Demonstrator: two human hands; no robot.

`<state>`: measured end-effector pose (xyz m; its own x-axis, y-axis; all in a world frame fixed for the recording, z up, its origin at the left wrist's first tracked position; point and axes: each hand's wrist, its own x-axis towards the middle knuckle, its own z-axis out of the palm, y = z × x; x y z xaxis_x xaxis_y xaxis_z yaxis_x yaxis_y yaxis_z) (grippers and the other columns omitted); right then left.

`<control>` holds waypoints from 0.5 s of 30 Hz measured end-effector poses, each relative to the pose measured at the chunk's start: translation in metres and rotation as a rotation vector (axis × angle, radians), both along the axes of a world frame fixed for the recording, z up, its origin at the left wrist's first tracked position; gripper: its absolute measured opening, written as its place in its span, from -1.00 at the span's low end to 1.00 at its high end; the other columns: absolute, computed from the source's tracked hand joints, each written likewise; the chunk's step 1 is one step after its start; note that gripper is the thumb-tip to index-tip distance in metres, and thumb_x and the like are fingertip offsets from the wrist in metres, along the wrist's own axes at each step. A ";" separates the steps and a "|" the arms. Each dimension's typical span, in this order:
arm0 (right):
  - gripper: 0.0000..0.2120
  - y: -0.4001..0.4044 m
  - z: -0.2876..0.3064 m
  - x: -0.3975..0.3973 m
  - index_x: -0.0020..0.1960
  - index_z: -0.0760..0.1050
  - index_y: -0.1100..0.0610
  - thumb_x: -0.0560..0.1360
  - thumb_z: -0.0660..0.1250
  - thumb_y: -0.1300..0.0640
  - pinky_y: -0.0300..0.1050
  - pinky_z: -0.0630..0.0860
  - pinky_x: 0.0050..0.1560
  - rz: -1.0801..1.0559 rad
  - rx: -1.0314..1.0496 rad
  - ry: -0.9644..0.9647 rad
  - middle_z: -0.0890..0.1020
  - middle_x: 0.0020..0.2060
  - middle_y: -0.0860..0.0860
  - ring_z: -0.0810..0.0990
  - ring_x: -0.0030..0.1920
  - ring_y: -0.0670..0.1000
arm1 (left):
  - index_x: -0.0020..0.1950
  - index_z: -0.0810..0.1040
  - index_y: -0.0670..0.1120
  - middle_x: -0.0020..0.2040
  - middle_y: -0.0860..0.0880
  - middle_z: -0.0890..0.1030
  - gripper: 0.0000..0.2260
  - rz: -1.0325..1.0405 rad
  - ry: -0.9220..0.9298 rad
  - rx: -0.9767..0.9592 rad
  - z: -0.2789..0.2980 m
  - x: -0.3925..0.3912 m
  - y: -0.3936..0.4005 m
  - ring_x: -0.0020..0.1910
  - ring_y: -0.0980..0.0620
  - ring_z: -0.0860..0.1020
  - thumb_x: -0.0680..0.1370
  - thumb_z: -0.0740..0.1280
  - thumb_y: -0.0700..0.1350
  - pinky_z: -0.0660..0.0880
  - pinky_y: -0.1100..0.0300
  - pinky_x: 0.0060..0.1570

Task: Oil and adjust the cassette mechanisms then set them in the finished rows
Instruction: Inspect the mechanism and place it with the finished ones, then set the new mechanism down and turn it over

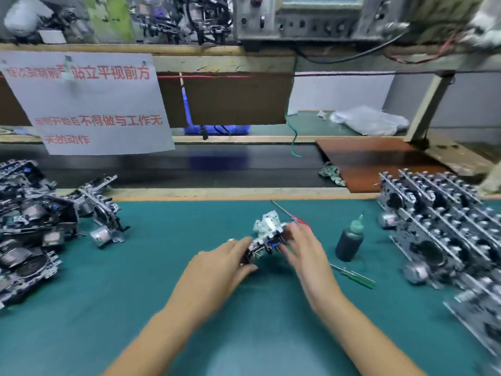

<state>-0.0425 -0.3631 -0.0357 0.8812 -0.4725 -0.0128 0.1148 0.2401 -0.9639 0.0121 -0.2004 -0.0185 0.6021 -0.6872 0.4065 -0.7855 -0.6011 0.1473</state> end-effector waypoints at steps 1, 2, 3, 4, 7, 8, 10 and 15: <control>-0.74 -0.016 -0.002 -0.010 -0.06 0.50 0.21 0.62 0.12 0.09 -0.15 0.50 0.12 -0.068 0.016 0.011 0.61 -0.03 0.09 0.56 0.04 -0.02 | 0.22 0.43 0.03 -0.05 0.09 0.65 -0.55 -0.054 -0.130 0.020 -0.005 -0.005 -0.015 -0.36 0.01 0.60 0.41 0.50 0.05 0.49 0.19 -0.49; -0.69 -0.031 -0.004 -0.021 -0.08 0.51 0.26 0.62 0.11 0.08 -0.10 0.51 0.10 -0.122 0.010 0.027 0.62 -0.03 0.13 0.57 0.03 0.01 | 0.16 0.50 0.02 -0.11 0.09 0.66 -0.51 -0.092 -0.242 0.027 -0.010 -0.012 -0.030 -0.50 0.03 0.55 0.31 0.59 0.00 0.39 0.24 -0.63; -0.68 -0.042 -0.006 -0.032 -0.11 0.52 0.28 0.62 0.12 0.08 -0.11 0.53 0.04 -0.158 -0.025 0.043 0.64 -0.07 0.12 0.59 -0.02 -0.01 | 0.11 0.58 0.03 -0.12 0.10 0.67 -0.52 -0.121 -0.322 0.031 -0.013 -0.018 -0.040 -0.56 0.06 0.49 0.23 0.63 -0.05 0.32 0.28 -0.68; -0.70 -0.051 -0.009 -0.043 -0.16 0.51 0.26 0.61 0.14 0.10 -0.21 0.54 -0.07 -0.178 -0.075 0.053 0.66 -0.14 0.08 0.60 -0.12 -0.07 | 0.08 0.62 0.04 -0.11 0.11 0.68 -0.53 -0.157 -0.367 0.016 -0.018 -0.023 -0.047 -0.57 0.08 0.46 0.21 0.64 -0.08 0.31 0.29 -0.69; -0.73 -0.066 -0.023 -0.068 -0.25 0.47 0.18 0.58 0.18 0.13 -0.38 0.50 -0.24 -0.214 -0.239 0.074 0.63 -0.30 0.01 0.60 -0.24 -0.13 | 0.14 0.46 0.05 -0.09 0.11 0.67 -0.44 -0.299 -0.305 -0.010 -0.039 -0.033 -0.054 -0.46 0.09 0.52 0.24 0.59 0.15 0.43 0.27 -0.58; -0.73 -0.068 -0.028 -0.072 -0.25 0.47 0.18 0.57 0.18 0.10 -0.35 0.52 -0.22 -0.218 -0.265 0.071 0.63 -0.30 0.05 0.63 -0.22 -0.08 | 0.14 0.45 0.06 -0.09 0.10 0.66 -0.40 -0.334 -0.278 -0.025 -0.044 -0.033 -0.051 -0.38 0.09 0.56 0.24 0.54 0.28 0.46 0.26 -0.51; -0.69 -0.069 -0.035 -0.079 -0.25 0.46 0.18 0.50 0.18 -0.03 -0.24 0.55 -0.19 -0.236 -0.313 0.059 0.61 -0.32 0.06 0.66 -0.22 0.01 | 0.18 0.51 0.06 -0.02 0.05 0.60 -0.34 -0.366 -0.159 -0.075 -0.046 -0.031 -0.043 -0.18 0.06 0.54 0.24 0.39 0.43 0.49 0.23 -0.27; -0.63 -0.069 -0.040 -0.080 -0.27 0.50 0.17 0.51 0.20 -0.09 -0.15 0.54 -0.10 -0.299 -0.459 0.041 0.62 -0.32 0.09 0.64 -0.22 0.02 | 0.47 0.06 0.29 0.36 0.36 0.13 0.04 -0.266 0.410 -0.154 -0.045 -0.016 -0.034 0.35 0.32 0.18 0.08 0.41 0.50 0.08 0.44 0.32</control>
<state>-0.1224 -0.4323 -0.0757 0.7108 -0.6673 0.2225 0.0741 -0.2435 -0.9671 -0.0042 -0.2343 -0.0635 0.5452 -0.7894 0.2820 -0.7676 -0.3350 0.5463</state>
